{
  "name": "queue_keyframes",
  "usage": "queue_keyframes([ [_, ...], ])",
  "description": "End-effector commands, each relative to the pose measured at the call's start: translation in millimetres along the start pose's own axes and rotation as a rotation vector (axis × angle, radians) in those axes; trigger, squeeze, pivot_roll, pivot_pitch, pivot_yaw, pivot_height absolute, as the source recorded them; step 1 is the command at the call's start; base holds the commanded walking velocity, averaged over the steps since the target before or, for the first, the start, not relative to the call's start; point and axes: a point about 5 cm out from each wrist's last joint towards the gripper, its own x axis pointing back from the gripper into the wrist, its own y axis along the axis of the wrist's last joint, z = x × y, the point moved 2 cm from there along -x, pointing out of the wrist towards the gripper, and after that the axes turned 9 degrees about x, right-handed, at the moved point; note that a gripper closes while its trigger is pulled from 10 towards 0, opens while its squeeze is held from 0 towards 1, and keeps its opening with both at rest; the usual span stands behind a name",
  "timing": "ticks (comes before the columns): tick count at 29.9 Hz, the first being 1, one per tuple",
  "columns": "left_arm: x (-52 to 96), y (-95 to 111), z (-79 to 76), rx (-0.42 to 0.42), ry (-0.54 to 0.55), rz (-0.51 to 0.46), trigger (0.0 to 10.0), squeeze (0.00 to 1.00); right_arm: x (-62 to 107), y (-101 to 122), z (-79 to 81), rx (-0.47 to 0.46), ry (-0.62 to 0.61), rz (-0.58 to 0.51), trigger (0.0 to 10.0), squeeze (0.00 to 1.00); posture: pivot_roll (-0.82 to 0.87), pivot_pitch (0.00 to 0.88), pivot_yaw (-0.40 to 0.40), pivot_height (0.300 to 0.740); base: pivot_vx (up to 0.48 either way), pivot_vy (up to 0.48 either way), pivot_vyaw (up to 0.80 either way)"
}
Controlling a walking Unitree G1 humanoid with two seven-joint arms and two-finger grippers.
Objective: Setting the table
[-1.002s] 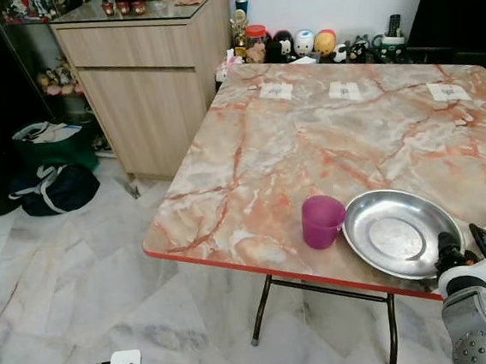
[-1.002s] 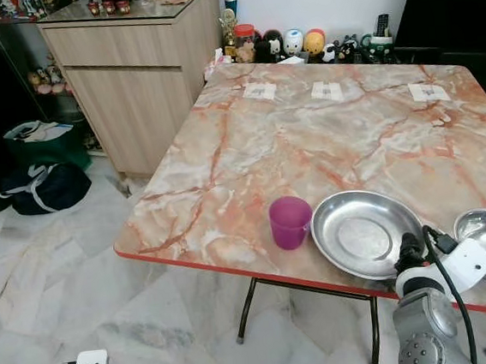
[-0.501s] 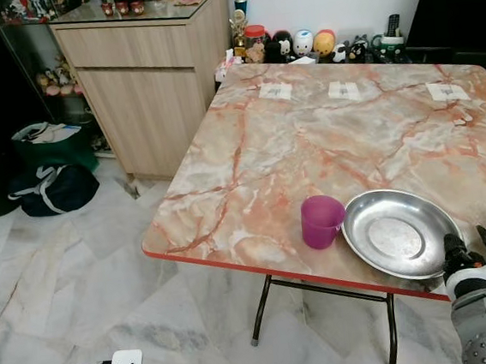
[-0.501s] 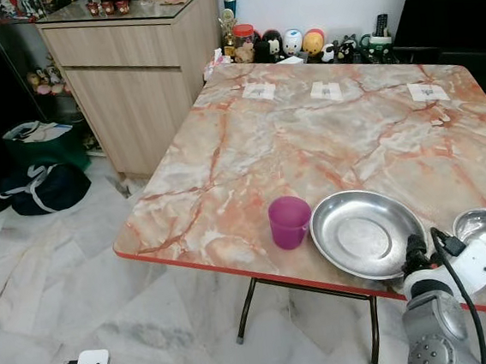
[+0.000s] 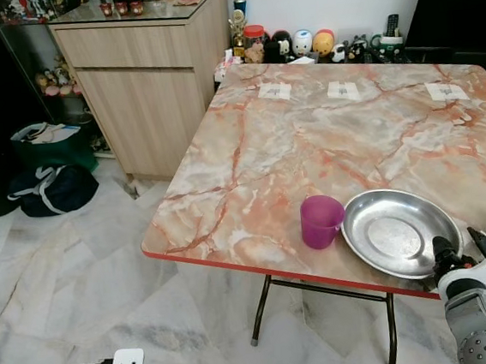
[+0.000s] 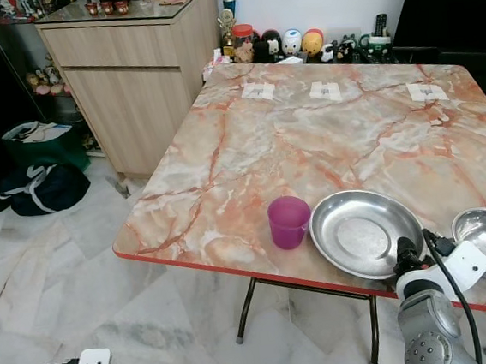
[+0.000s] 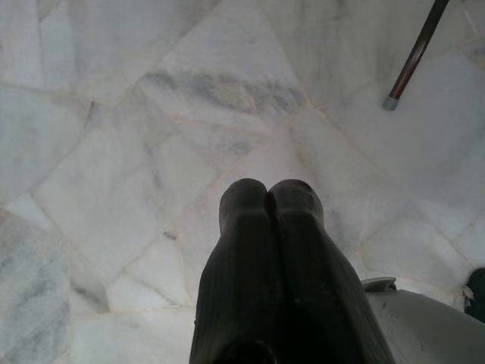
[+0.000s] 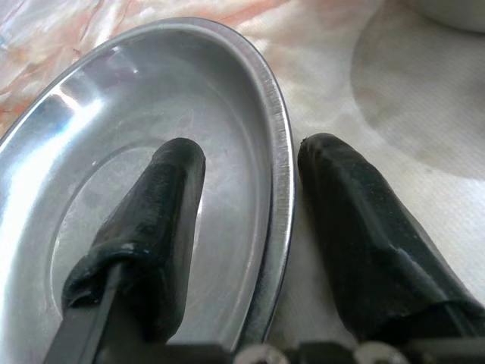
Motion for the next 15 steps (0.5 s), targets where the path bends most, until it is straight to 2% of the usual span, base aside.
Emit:
queue_keyframes([
  [1, 1.0, -3.8, 1.9, -0.009, 0.0, 0.016, 10.0, 0.0, -1.6, -2.2, -0.3, 0.009, 0.002, 0.017, 10.0, 0.0, 0.0, 0.0, 0.001, 0.74, 0.0, 0.0, 0.0],
  [2, 1.2, -4.3, 2.0, -0.009, 0.0, 0.017, 10.0, 0.0, -1.9, -2.9, -0.2, 0.012, 0.003, 0.021, 4.5, 0.0, 0.0, 0.0, 0.001, 0.74, 0.0, 0.0, 0.0],
  [3, 1.3, -4.7, 2.1, -0.009, 0.001, 0.018, 10.0, 0.0, -2.0, -3.3, -0.1, 0.014, 0.003, 0.023, 4.5, 0.0, 0.0, 0.0, 0.001, 0.74, 0.0, 0.0, 0.0],
  [4, 1.3, -4.8, 1.9, -0.01, 0.0, 0.018, 10.0, 0.0, -2.3, -4.0, 0.2, 0.014, 0.004, 0.026, 1.1, 0.0, 0.0, 0.0, 0.001, 0.74, 0.0, 0.0, 0.0],
  [5, 1.2, -4.5, 1.8, -0.011, 0.0, 0.017, 10.0, 0.0, -2.6, -5.0, 0.5, 0.019, 0.004, 0.032, 0.0, 0.0, 0.0, 0.0, 0.001, 0.74, 0.0, 0.0, 0.0],
  [15, 0.9, -3.4, 1.4, -0.012, -0.003, 0.013, 10.0, 0.0, -4.1, -8.1, 3.5, 0.025, 0.01, 0.043, 0.0, 0.0, 0.01, 0.0, 0.001, 0.74, 0.0, 0.0, 0.0],
])
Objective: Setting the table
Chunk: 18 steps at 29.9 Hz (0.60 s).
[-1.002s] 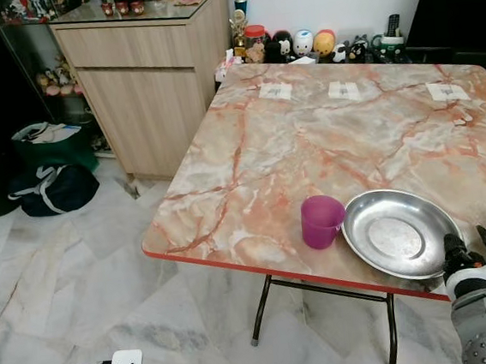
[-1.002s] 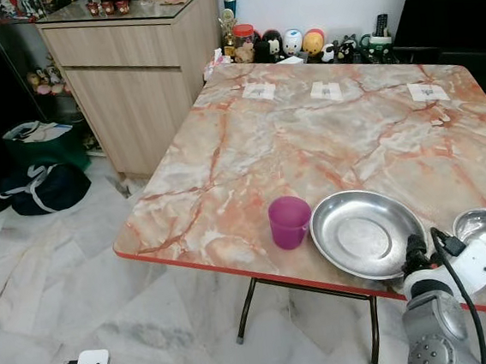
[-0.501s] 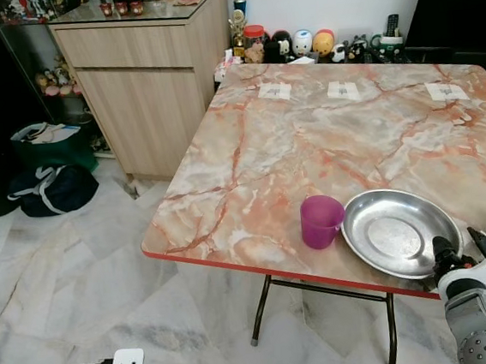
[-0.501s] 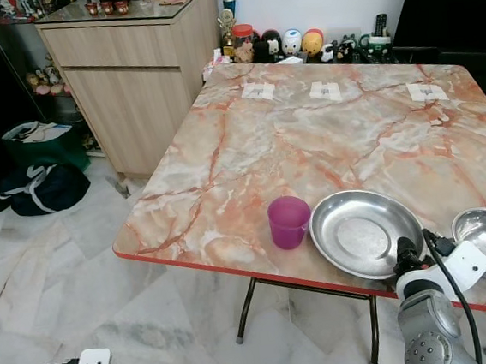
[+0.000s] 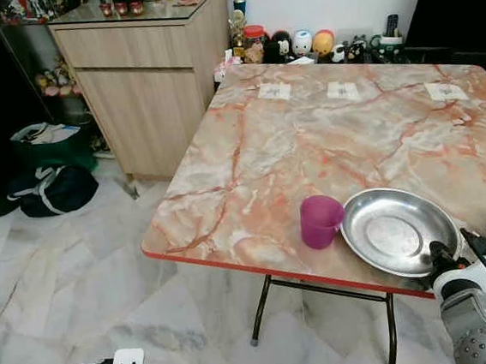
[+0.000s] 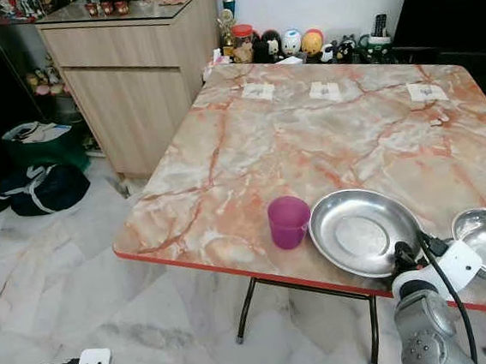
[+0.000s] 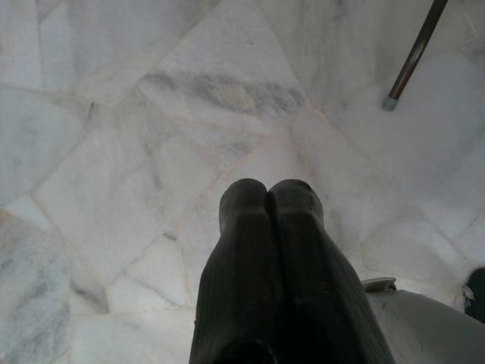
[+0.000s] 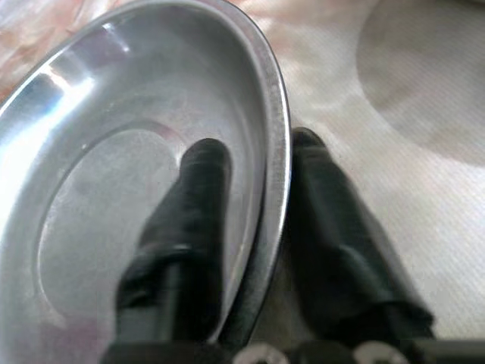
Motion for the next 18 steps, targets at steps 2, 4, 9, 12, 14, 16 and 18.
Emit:
queue_keyframes([
  [2, 1.0, -3.7, 1.3, -0.011, -0.003, 0.015, 10.0, 0.0, -1.1, -2.3, 2.1, 0.009, 0.007, 0.017, 0.0, 0.0, 0.01, 0.0, 0.001, 0.74, 0.0, 0.0, 0.0],
  [4, 1.1, -4.5, 1.5, -0.012, -0.003, 0.018, 10.0, 0.0, -1.1, -1.9, 1.8, 0.011, -0.001, 0.012, 0.0, 0.0, 0.01, 0.0, 0.001, 0.74, 0.0, 0.0, 0.0],
  [9, 1.1, -4.6, 1.0, -0.014, -0.004, 0.019, 10.0, 0.0, -1.8, -1.0, 1.1, 0.013, -0.012, 0.004, 0.0, 0.0, 0.01, 0.0, -0.001, 0.74, 0.0, 0.0, 0.0],
  [12, 1.0, -4.2, 0.6, -0.015, -0.005, 0.017, 10.0, 0.0, -2.0, -0.2, 1.5, 0.01, -0.017, -0.006, 0.0, 0.0, 0.01, 0.0, -0.001, 0.74, 0.0, 0.0, 0.0],
  [14, 0.8, -3.8, 0.1, -0.015, -0.005, 0.015, 10.0, 0.0, -1.3, 5.8, 2.6, 0.019, -0.026, -0.058, 0.0, 0.0, 0.01, 0.0, -0.002, 0.74, 0.0, 0.0, 0.0],
  [16, 0.7, -3.3, -0.5, -0.017, -0.006, 0.013, 10.0, 0.0, 1.0, 17.8, 7.9, 0.065, -0.008, -0.157, 0.0, 0.0, 0.01, 0.0, -0.002, 0.74, 0.0, 0.0, 0.0],
  [18, 0.5, -2.7, -1.0, -0.018, -0.007, 0.011, 10.0, 0.0, 6.1, 31.5, 21.0, 0.054, 0.054, -0.265, 0.0, 0.0, 0.01, 0.0, 0.002, 0.74, 0.0, 0.0, 0.0],
])
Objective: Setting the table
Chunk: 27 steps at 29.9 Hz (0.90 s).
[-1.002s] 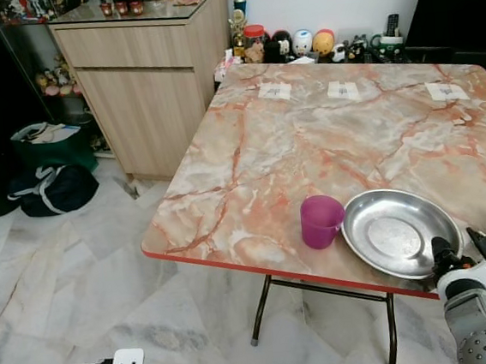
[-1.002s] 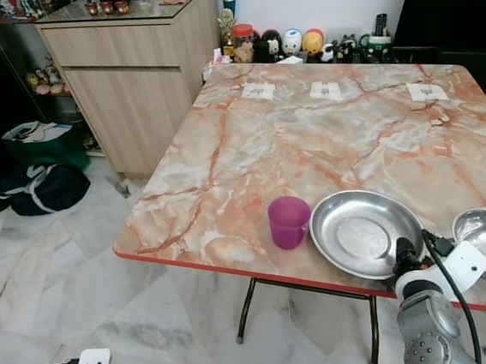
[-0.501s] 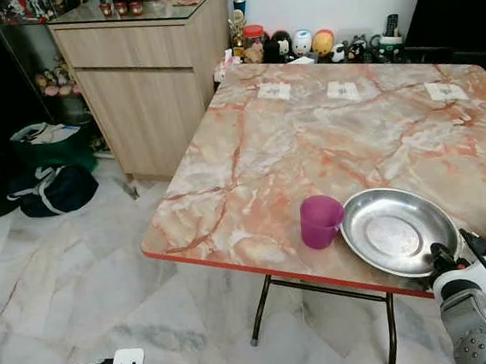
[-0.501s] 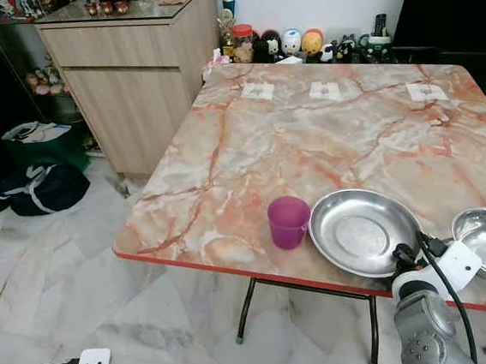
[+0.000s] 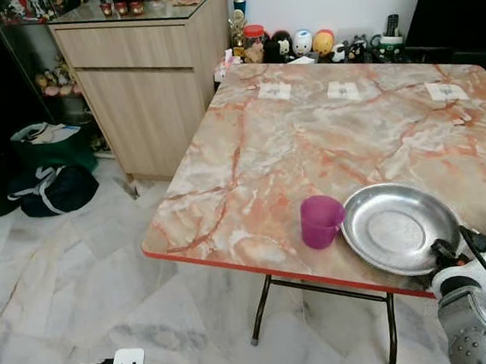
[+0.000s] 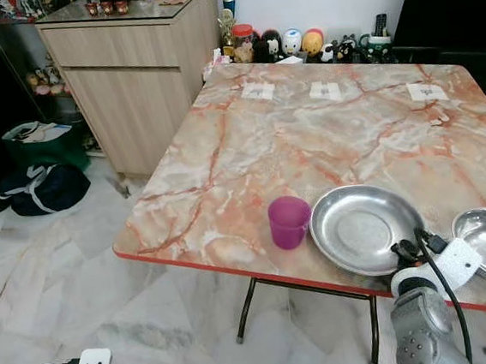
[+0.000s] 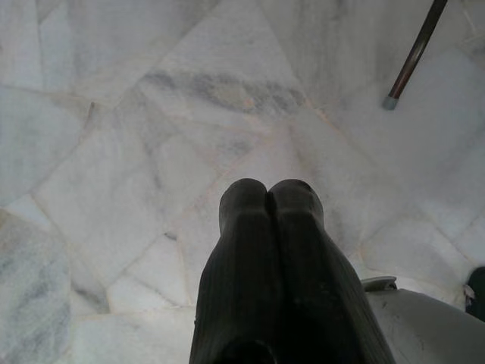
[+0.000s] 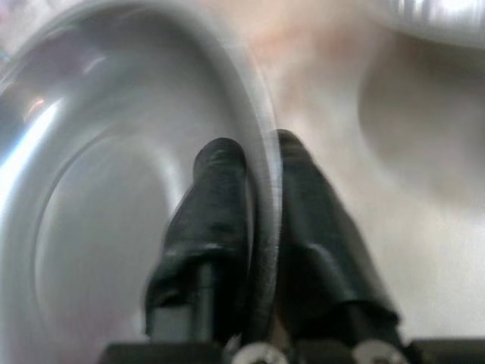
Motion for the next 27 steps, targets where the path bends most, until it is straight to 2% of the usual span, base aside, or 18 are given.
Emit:
queue_keyframes([
  [1, 0.5, -2.7, -0.6, -0.016, -0.005, 0.011, 10.0, 0.0, 1.9, 20.1, 14.1, 0.002, 0.056, -0.128, 0.0, 0.0, 0.01, 0.0, 0.002, 0.74, 0.0, 0.0, 0.0],
  [7, 0.5, -3.3, -2.3, -0.017, -0.004, 0.011, 10.0, 0.0, 2.1, 40.9, 28.4, 0.012, 0.073, -0.268, 0.0, 0.0, 0.01, 0.0, 0.001, 0.74, 0.0, 0.0, 0.0],
  [10, 0.7, -4.0, -2.6, -0.016, -0.002, 0.011, 10.0, 0.0, 1.7, 44.9, 30.0, 0.011, 0.067, -0.296, 0.0, 0.0, 0.01, 0.0, -0.001, 0.74, 0.0, 0.0, 0.0],
  [11, 0.9, -4.8, -2.8, -0.016, -0.001, 0.012, 10.0, 0.0, 2.0, 51.5, 30.6, 0.056, 0.057, -0.338, 0.0, 0.0, 0.01, 0.0, -0.001, 0.74, 0.0, 0.0, 0.0],
  [12, 0.9, -4.8, -2.8, -0.016, -0.001, 0.012, 10.0, 0.0, 2.0, 51.5, 30.6, 0.056, 0.057, -0.338, 0.0, 0.0, 0.01, 0.0, -0.001, 0.74, 0.0, 0.0, 0.0],
  [14, 1.0, -5.2, -3.3, -0.016, 0.0, 0.011, 10.0, 0.0, 4.7, 68.5, 38.1, 0.157, 0.065, -0.438, 0.0, 0.0, 0.01, 0.0, 0.0, 0.74, 0.0, 0.0, 0.0],
  [15, 1.1, -5.4, -3.5, -0.017, 0.001, 0.01, 10.0, 0.0, 5.1, 72.4, 40.2, 0.137, 0.067, -0.453, 0.0, 0.0, 0.01, 0.0, 0.001, 0.74, 0.0, 0.0, 0.0],
  [17, 1.5, -5.7, -3.9, -0.011, 0.004, 0.004, 10.0, 0.0, 3.8, 73.7, 48.0, 0.031, 0.113, -0.434, 0.4, 0.0, 0.0, 0.0, 0.003, 0.74, 0.0, 0.0, 0.0],
  [18, 1.5, -5.7, -3.9, -0.011, 0.004, 0.004, 10.0, 0.0, 3.8, 73.7, 48.0, 0.031, 0.113, -0.434, 0.4, 0.0, 0.0, 0.0, 0.003, 0.74, 0.0, 0.0, 0.0],
  [19, 1.9, -7.2, -5.0, -0.012, 0.003, 0.006, 10.0, 0.0, 4.2, 72.4, 57.5, 0.038, 0.154, -0.434, 10.0, 0.0, 0.0, 0.0, 0.002, 0.74, 0.0, 0.0, 0.0],
  [23, 2.6, -9.8, -4.9, 0.012, 0.018, 0.01, 10.0, 0.0, 6.0, 68.2, 68.9, 0.029, 0.196, -0.431, 10.0, 0.0, 0.01, 0.0, -0.005, 0.74, 0.0, 0.0, 0.0],
  [27, 3.8, -13.7, -3.2, 0.009, 0.03, 0.02, 10.0, 0.0, 6.7, 67.4, 70.2, 0.033, 0.204, -0.432, 10.0, 0.0, 0.0, 0.0, -0.007, 0.74, 0.0, -0.116, 0.0],
])
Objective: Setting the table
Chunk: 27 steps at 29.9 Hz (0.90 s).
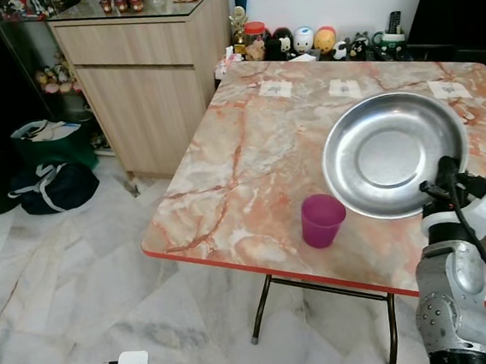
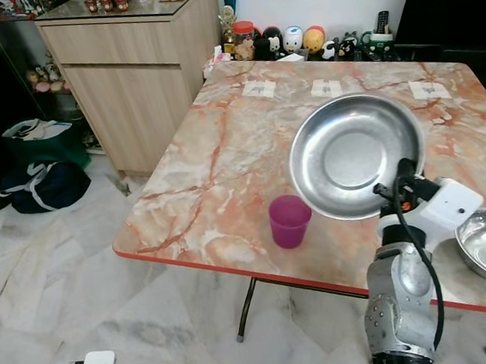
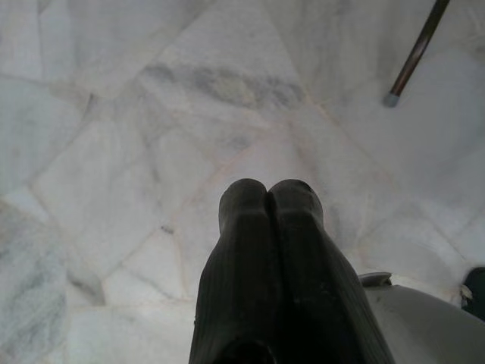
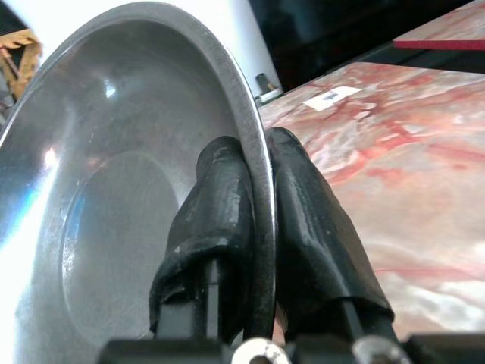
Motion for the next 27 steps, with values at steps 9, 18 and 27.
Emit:
queue_keyframes([
  [9, 3.2, -11.9, 1.5, -0.008, 0.017, 0.036, 10.0, 0.0, -4.4, 8.3, 0.0, -0.019, 0.012, -0.024, 10.0, 0.0, -0.01, 0.0, -0.012, 0.74, 0.0, -0.47, -0.22],
  [18, 4.2, -16.3, 2.4, -0.009, 0.022, 0.054, 10.0, 0.0, -1.4, 9.2, 4.2, 0.004, 0.032, -0.045, 10.0, 0.0, -0.01, 0.0, -0.013, 0.74, 0.0, -0.469, -0.37],
  [27, 4.2, -16.4, 4.9, -0.007, 0.033, 0.059, 10.0, 0.0, -4.5, 13.7, 7.4, 0.039, 0.057, -0.062, 10.0, 0.0, -0.01, 0.0, -0.013, 0.74, 0.0, -0.468, 0.0],
])
